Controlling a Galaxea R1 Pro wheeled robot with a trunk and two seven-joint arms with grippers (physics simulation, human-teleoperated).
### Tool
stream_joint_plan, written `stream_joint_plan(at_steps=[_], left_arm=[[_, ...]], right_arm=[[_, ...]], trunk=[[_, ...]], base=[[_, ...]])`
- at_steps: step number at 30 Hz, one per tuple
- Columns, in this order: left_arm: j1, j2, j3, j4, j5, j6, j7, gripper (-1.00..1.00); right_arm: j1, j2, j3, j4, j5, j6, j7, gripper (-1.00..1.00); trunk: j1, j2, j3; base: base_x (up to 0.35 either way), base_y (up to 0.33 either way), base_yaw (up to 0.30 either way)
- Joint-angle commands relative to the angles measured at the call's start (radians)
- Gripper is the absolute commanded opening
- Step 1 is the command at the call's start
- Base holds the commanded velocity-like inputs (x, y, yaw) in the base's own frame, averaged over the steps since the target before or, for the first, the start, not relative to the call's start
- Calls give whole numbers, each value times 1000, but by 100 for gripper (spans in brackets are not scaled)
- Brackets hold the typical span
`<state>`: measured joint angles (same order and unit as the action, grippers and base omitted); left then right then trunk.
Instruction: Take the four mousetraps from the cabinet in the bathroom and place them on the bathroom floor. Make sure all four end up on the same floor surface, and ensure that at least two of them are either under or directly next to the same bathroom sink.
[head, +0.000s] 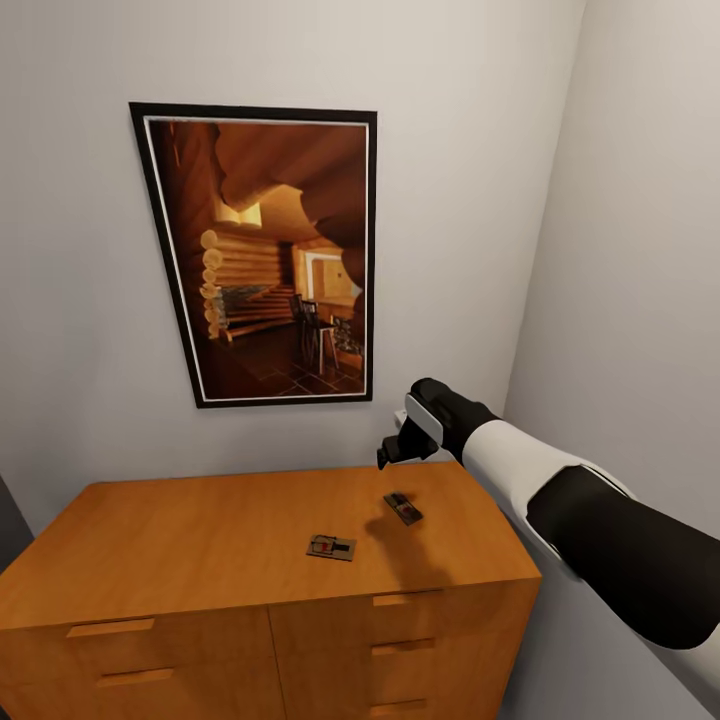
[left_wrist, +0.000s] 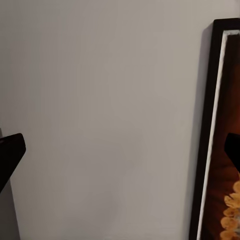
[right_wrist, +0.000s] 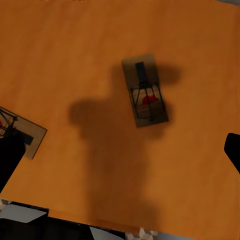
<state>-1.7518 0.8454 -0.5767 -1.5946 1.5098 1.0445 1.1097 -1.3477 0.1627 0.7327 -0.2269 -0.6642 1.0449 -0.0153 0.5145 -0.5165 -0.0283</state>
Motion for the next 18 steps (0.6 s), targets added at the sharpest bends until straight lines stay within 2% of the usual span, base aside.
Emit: stream_joint_plan(at_steps=[1,18], left_arm=[[-3,1,-3,-1,9,3,10,100],[-3,1,-4,-1,9,3,11,100]], right_arm=[[-2,0,7,0,-7,2,-2,100],[-2,1,6,20,-7,2,-4,100]], trunk=[[5,-9,-6],[70,-128,-59]], base=[[0,0,0],[0,0,0]])
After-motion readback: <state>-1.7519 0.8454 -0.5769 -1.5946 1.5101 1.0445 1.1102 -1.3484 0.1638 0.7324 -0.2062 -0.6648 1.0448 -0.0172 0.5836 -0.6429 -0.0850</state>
